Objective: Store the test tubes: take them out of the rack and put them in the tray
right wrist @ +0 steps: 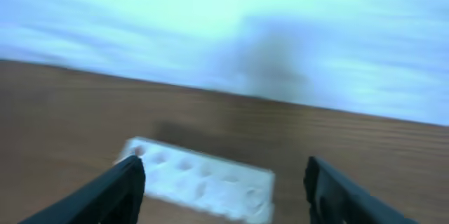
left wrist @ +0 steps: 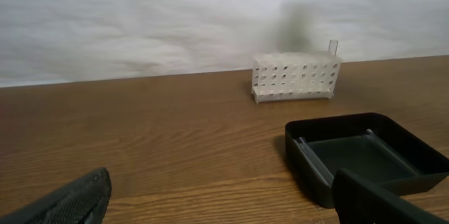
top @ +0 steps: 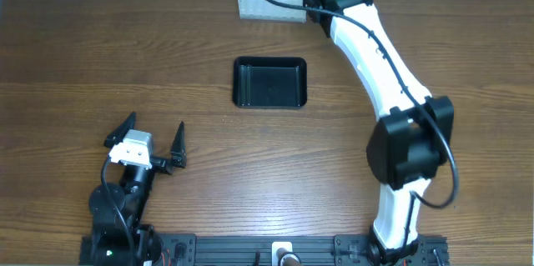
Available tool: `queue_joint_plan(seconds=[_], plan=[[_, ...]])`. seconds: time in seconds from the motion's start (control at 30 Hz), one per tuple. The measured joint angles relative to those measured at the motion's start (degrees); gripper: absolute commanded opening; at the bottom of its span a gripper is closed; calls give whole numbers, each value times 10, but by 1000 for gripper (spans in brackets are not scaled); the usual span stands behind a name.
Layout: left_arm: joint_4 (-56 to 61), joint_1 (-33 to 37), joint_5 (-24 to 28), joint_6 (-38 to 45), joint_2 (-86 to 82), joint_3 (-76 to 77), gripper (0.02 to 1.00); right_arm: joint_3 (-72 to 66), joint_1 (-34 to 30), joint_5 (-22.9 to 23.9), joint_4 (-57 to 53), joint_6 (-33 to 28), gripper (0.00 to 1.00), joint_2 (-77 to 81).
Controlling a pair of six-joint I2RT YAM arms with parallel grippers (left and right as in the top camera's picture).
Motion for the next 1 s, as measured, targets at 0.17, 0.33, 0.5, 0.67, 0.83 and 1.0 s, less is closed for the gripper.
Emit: queue_joint_plan(seconds=[0.17, 0.33, 0.5, 0.67, 0.83, 1.0], plan=[[0, 0, 0, 0, 0, 0, 998, -2, -14, 9, 27, -9, 748, 73], [0, 0, 0, 0, 0, 0, 1000, -4, -13, 9, 33, -6, 733, 102], [0, 0, 0, 0, 0, 0, 1000, -4, -13, 10, 33, -1, 652, 103], [0, 0, 0, 0, 0, 0, 1000, -4, -13, 10, 28, 6, 579, 103], [0, 0, 0, 0, 0, 0, 1000, -4, -13, 12, 6, 14, 542, 103], [0, 0, 0, 0, 0, 0, 1000, -4, -13, 12, 5, 17, 441, 103]])
